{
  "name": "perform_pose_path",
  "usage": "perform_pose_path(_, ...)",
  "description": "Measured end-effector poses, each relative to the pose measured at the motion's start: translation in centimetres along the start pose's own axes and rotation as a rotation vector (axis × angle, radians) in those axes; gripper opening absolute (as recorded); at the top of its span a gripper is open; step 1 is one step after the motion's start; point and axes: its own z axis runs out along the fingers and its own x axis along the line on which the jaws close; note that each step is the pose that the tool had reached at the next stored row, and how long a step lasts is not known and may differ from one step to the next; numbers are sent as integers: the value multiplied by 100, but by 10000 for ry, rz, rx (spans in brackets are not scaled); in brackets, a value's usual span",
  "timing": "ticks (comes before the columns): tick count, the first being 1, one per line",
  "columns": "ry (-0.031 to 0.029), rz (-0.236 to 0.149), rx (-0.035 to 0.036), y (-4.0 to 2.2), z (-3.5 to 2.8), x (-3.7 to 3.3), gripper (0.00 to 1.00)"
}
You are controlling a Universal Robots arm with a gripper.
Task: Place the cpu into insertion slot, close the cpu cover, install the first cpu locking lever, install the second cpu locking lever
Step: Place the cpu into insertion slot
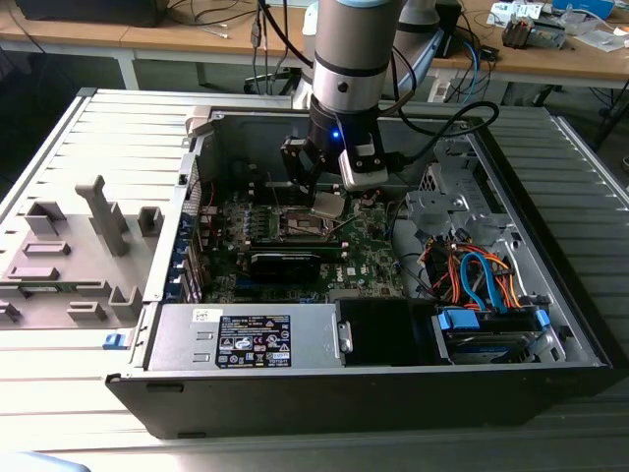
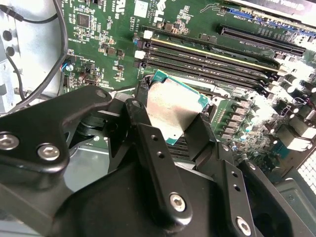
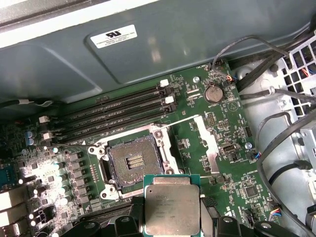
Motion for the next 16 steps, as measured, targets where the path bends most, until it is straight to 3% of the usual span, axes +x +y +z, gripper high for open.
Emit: perform_pose_path(16, -5, 118, -2, 0, 5, 0, 55)
